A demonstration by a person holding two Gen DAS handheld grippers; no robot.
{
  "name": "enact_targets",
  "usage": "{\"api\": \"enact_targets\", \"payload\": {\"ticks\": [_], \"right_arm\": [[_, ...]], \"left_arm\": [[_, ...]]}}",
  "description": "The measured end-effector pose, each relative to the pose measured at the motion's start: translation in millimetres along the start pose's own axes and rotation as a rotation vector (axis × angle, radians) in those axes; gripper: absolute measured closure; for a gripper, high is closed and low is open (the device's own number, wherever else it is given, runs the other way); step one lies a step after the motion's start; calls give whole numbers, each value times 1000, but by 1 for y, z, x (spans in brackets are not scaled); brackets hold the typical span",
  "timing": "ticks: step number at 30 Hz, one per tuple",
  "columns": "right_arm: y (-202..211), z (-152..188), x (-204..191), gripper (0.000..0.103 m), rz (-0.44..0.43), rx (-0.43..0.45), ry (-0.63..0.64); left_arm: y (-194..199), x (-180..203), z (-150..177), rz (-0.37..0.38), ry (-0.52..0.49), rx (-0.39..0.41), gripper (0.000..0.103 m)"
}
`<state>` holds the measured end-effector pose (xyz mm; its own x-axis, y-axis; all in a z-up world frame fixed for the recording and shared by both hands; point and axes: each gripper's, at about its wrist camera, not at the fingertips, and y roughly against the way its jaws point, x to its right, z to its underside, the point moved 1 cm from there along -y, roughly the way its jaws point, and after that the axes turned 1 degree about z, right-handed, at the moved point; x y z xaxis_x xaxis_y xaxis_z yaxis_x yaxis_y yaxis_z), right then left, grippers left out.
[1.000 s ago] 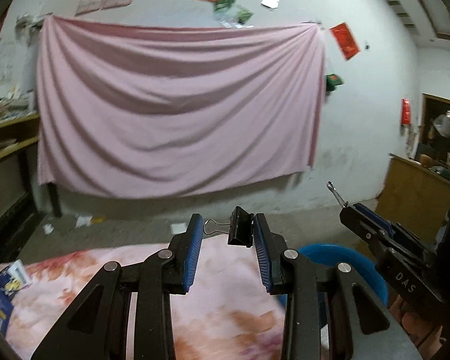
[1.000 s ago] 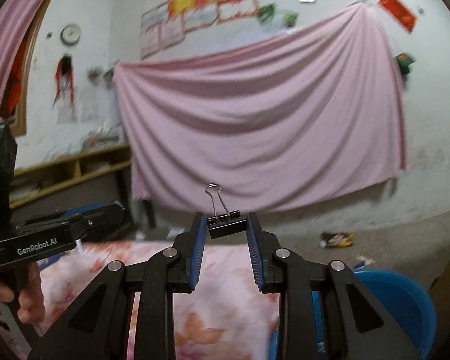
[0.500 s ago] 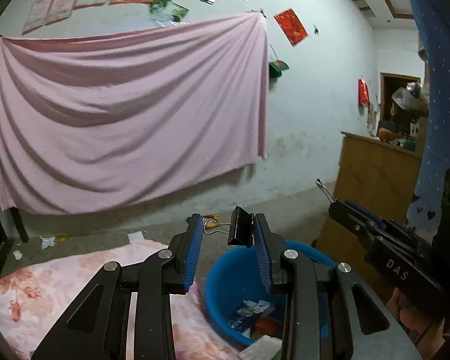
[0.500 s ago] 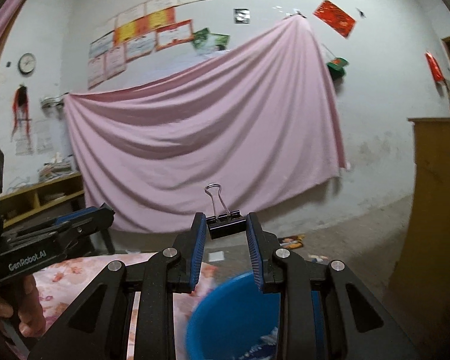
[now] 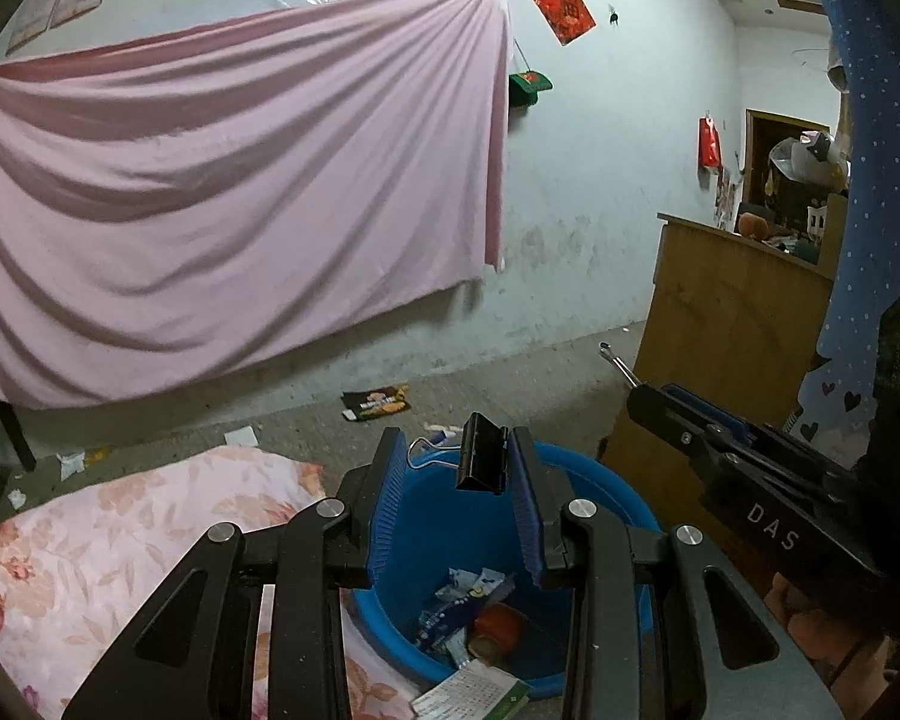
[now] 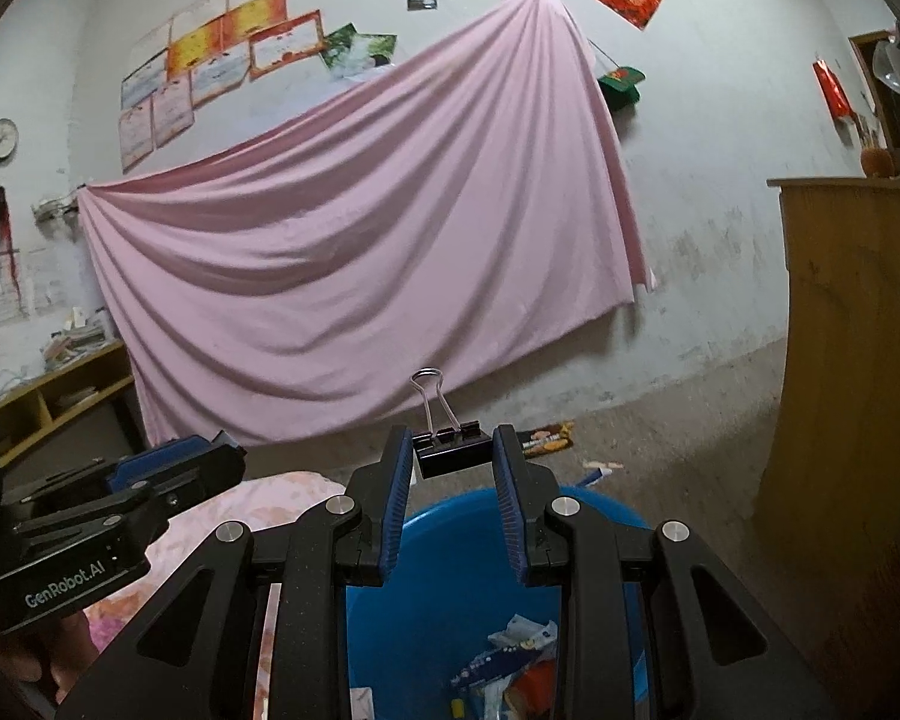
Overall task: Collect trash
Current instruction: 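Carry both black binder clips in the tools over the blue basin, then open both tools to drop the binder clips into the basin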
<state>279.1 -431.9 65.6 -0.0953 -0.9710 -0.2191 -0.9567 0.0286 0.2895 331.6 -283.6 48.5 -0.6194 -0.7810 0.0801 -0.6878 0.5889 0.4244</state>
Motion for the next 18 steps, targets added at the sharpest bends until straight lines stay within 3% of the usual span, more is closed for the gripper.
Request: {"api": "enact_targets", "payload": {"ticks": [7, 9, 18], "right_arm": [[-5, 2, 7, 78, 7, -40, -18], [-8, 2, 9, 77, 5, -52, -22], [-11, 0, 13, 77, 13, -77, -39]], "left_arm": [[-12, -3, -2, 17, 28, -61, 73], [-15, -4, -2, 20, 38, -79, 66], [-16, -3, -2, 17, 44, -89, 63]]}}
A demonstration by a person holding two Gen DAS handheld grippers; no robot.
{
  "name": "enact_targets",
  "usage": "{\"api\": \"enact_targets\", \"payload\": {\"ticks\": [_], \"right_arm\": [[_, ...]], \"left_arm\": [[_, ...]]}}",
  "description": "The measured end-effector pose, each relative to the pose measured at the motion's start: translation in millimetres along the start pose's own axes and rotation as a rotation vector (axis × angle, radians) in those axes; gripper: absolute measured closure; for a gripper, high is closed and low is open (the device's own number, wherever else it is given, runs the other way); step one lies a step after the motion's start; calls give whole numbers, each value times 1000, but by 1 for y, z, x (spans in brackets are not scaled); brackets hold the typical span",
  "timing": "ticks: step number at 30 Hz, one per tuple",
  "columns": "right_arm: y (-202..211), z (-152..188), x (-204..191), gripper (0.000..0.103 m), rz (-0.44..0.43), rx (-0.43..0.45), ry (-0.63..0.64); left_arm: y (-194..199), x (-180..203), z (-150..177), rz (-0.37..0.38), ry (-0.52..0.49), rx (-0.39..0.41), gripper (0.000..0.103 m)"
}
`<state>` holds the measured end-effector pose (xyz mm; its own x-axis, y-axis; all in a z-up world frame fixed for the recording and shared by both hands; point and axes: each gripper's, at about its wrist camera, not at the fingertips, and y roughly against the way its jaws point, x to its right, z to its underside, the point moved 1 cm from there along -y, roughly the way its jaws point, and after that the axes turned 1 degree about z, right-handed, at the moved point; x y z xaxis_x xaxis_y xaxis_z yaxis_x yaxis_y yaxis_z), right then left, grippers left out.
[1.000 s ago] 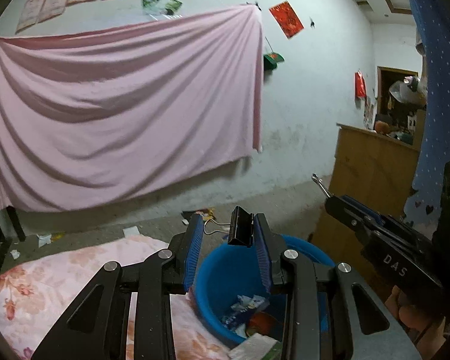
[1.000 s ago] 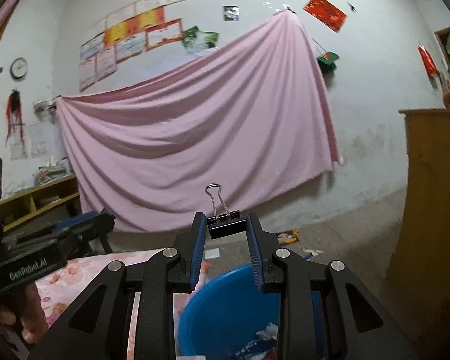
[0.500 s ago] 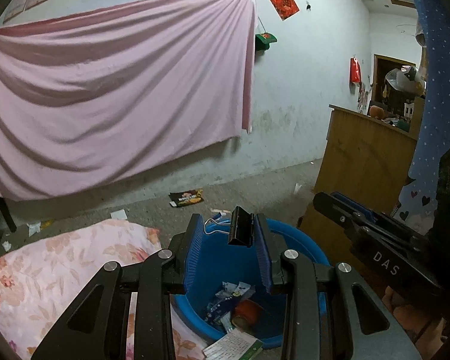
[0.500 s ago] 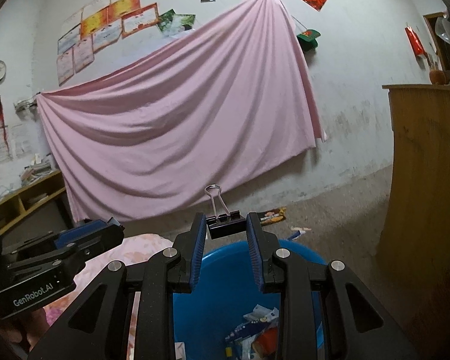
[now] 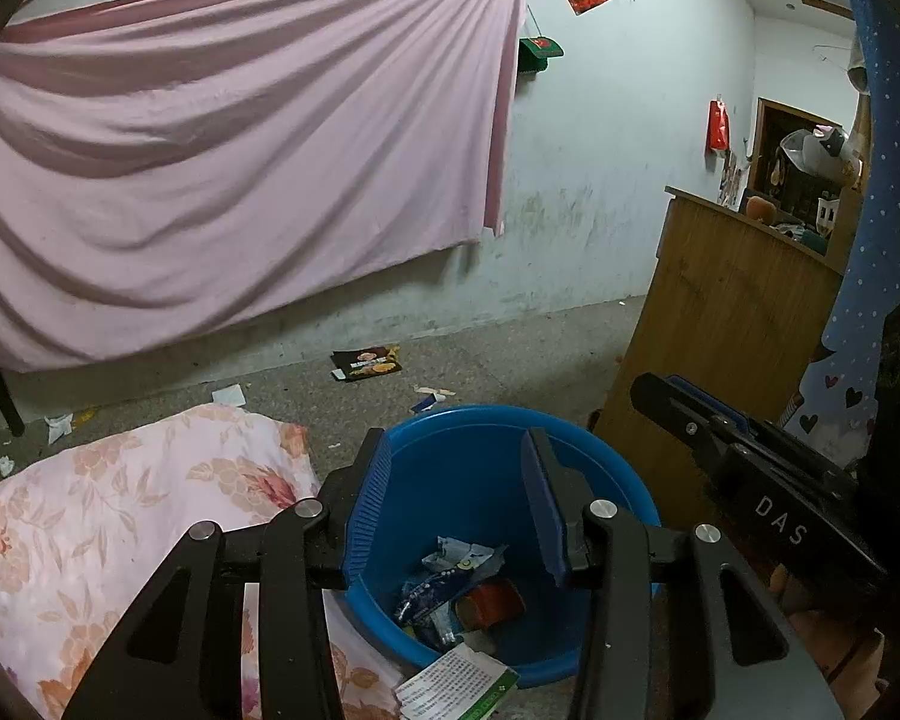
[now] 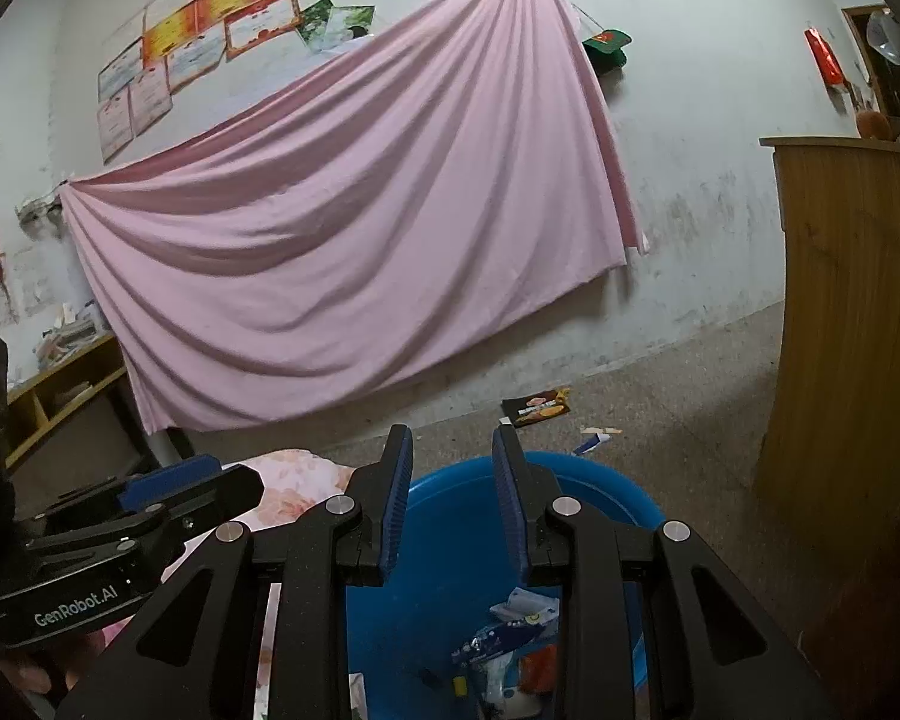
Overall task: Collect trash
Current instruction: 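Open both tools to drop the binder clips into the basin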
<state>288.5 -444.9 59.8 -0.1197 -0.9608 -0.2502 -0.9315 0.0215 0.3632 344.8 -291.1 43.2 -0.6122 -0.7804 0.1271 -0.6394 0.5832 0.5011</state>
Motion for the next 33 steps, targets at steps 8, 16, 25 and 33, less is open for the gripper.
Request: {"api": "enact_targets", "payload": {"ticks": [8, 16, 25, 33], "right_arm": [[0, 0, 1, 77, 4, 0, -6], [0, -1, 1, 77, 1, 2, -6], [4, -3, 0, 77, -7, 17, -8], [9, -4, -2, 77, -14, 36, 0]], "left_arm": [[2, -1, 1, -9, 0, 4, 63], [8, -3, 1, -21, -4, 9, 63], [22, -5, -4, -51, -16, 24, 63], [41, -9, -6, -88, -24, 48, 63]]}}
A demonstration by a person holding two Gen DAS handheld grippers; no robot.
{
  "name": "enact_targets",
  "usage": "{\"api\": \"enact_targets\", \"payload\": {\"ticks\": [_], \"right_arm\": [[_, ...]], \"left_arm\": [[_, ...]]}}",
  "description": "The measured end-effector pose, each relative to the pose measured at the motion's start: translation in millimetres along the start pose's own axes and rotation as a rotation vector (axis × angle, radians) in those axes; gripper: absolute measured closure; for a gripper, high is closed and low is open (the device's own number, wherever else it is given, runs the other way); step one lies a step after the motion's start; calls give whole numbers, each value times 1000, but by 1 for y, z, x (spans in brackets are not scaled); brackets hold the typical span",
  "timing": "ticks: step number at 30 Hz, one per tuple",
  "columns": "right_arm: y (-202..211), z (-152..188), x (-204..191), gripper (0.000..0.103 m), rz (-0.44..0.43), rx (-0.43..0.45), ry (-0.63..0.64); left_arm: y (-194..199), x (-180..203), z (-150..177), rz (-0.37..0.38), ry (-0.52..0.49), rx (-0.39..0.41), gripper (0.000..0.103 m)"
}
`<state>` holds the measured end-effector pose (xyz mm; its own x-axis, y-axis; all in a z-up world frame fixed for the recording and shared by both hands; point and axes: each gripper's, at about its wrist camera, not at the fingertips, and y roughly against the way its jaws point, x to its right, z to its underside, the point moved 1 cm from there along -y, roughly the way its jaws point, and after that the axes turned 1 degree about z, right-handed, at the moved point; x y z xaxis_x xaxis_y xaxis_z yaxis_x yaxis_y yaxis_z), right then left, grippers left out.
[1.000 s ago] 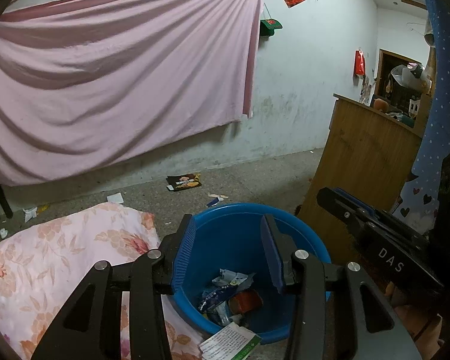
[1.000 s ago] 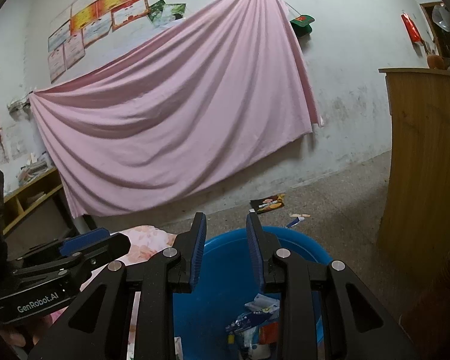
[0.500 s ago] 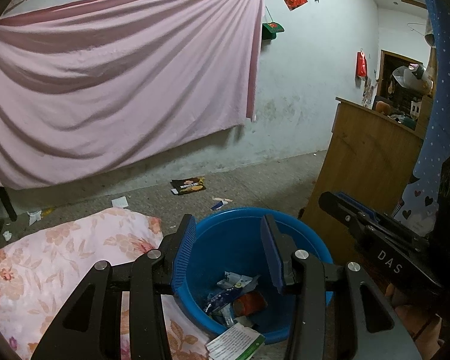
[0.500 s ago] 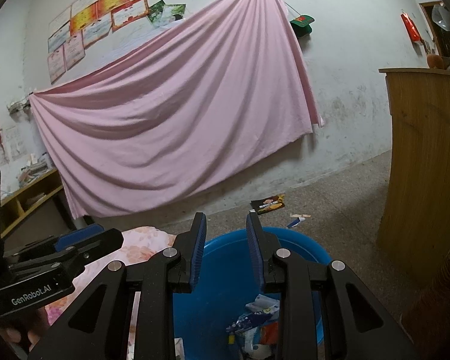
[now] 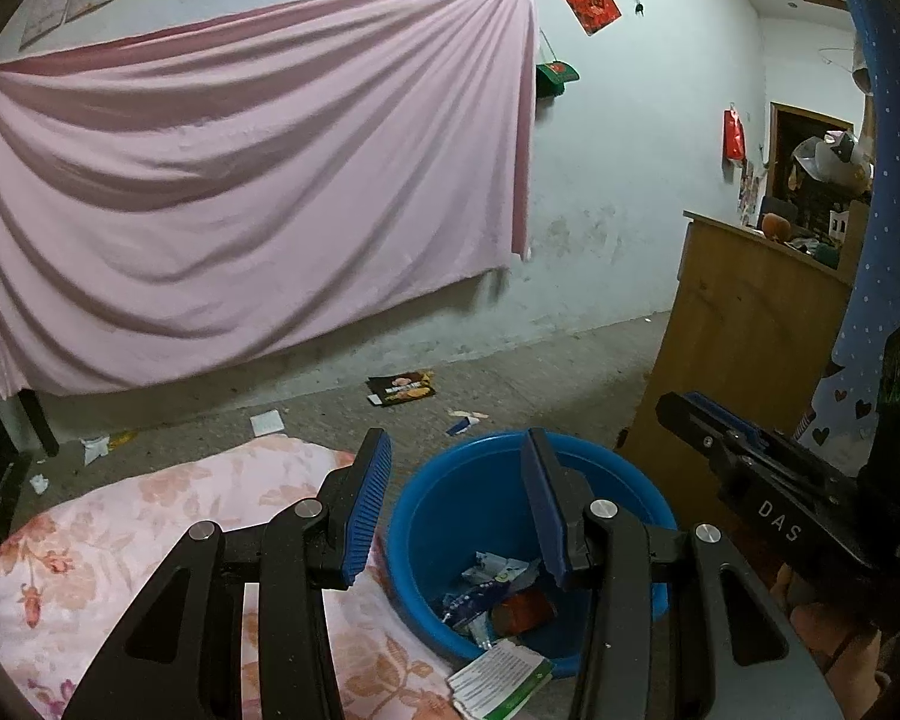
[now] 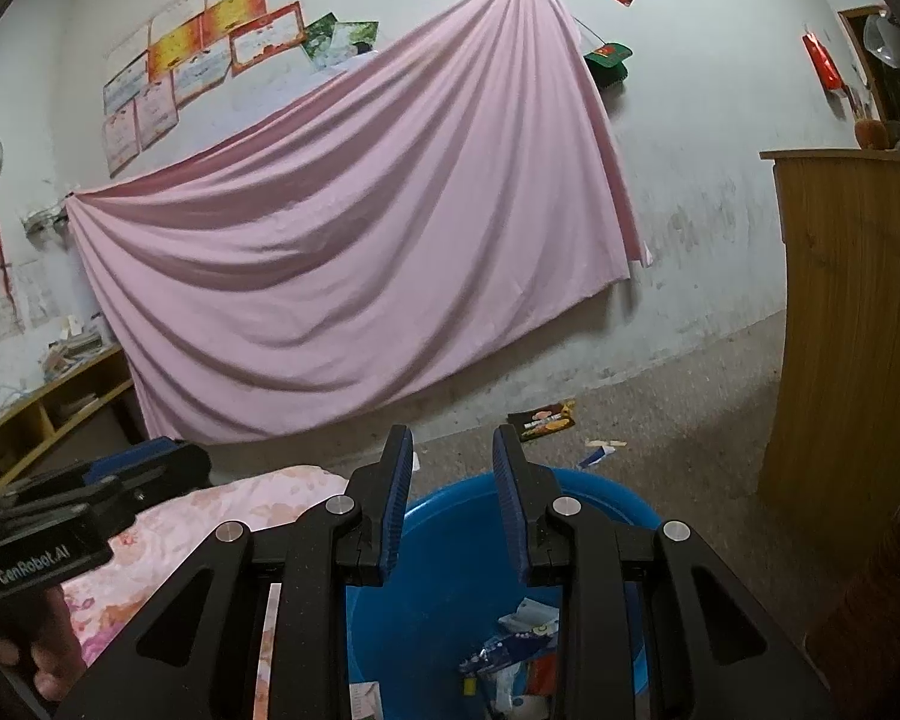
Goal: Collect trash
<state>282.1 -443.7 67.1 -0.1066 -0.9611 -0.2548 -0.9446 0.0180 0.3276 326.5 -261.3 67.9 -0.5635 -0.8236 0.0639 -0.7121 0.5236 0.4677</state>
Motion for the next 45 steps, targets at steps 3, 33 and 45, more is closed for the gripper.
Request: {"api": "enact_targets", "payload": {"ticks": [3, 33, 45], "right_arm": [[3, -1, -2, 77, 0, 8, 7], [149, 26, -87, 20, -26, 54, 102], [208, 59, -116, 0, -36, 115, 135]], "left_arm": [[9, -3, -1, -12, -3, 4, 63], [219, -41, 74, -177, 150, 164, 4], [283, -42, 133, -268, 173, 245, 2]]}}
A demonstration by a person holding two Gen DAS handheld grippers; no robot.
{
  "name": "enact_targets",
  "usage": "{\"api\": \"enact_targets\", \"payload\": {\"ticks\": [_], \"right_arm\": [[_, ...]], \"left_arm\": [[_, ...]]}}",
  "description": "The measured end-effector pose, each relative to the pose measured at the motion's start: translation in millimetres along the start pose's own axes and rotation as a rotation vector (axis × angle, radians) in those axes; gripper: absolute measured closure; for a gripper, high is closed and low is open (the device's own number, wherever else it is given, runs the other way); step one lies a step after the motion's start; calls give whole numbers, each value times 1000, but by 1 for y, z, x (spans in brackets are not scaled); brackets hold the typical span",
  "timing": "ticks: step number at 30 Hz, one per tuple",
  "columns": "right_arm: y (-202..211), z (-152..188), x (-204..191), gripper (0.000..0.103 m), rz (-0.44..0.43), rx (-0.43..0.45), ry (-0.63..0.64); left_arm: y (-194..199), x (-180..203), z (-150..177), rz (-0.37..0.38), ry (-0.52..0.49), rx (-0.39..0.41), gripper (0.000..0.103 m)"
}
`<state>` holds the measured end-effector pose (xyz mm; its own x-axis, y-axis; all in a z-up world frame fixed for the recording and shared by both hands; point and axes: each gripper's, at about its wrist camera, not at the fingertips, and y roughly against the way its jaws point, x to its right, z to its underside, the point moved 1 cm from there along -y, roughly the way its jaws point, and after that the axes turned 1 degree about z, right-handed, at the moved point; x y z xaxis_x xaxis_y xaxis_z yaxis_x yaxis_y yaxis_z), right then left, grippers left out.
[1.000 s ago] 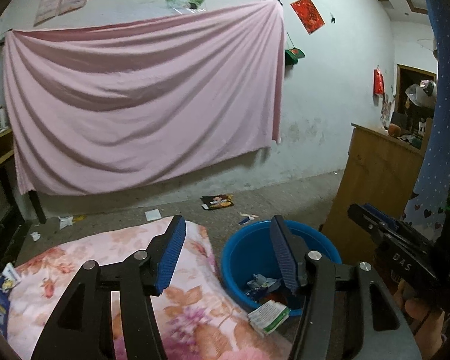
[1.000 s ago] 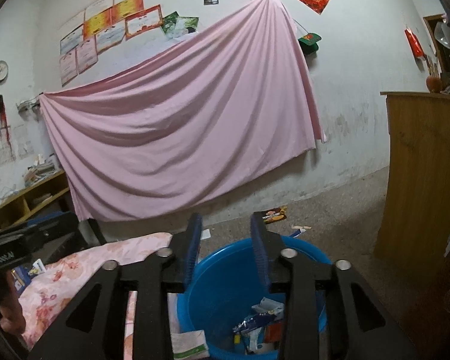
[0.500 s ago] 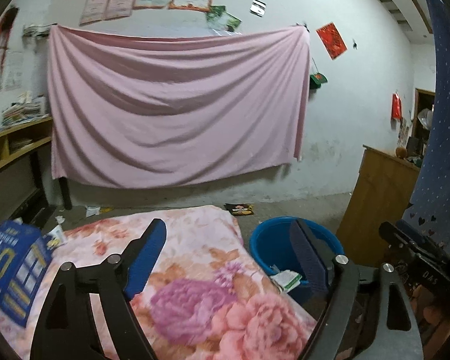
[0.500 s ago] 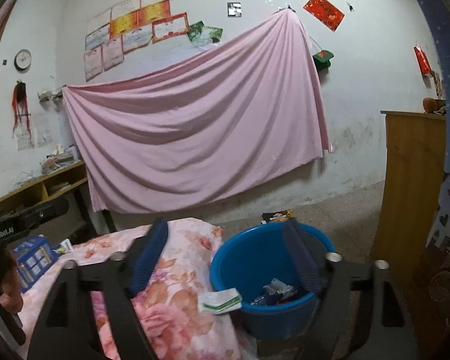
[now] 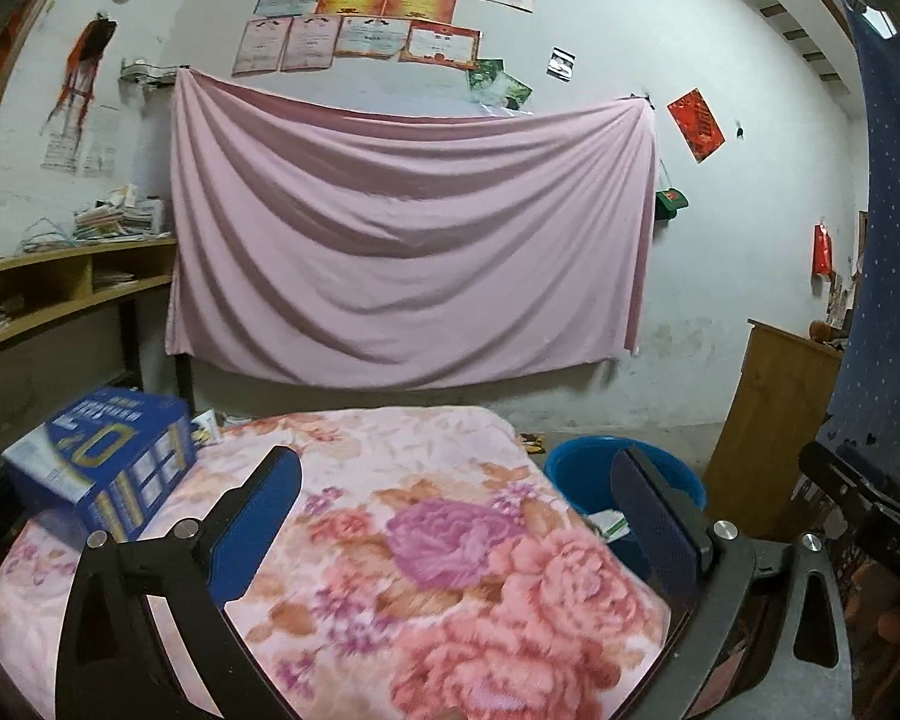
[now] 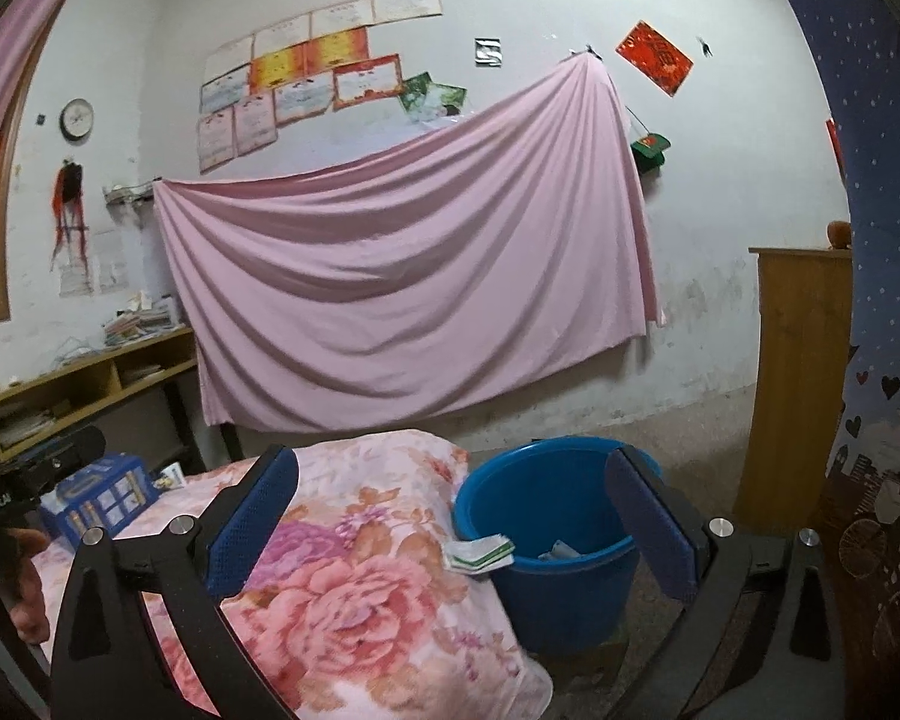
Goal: Collect trash
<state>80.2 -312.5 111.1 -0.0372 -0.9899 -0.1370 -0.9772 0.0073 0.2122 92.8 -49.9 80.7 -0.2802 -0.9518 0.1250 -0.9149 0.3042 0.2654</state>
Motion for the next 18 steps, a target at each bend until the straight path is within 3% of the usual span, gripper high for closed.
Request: {"api": "enact_targets", "payload": {"ticks": [18], "right_arm": [[40, 65, -41, 0, 4, 33, 70]], "left_arm": [[39, -15, 72, -76, 14, -14, 2]]}}
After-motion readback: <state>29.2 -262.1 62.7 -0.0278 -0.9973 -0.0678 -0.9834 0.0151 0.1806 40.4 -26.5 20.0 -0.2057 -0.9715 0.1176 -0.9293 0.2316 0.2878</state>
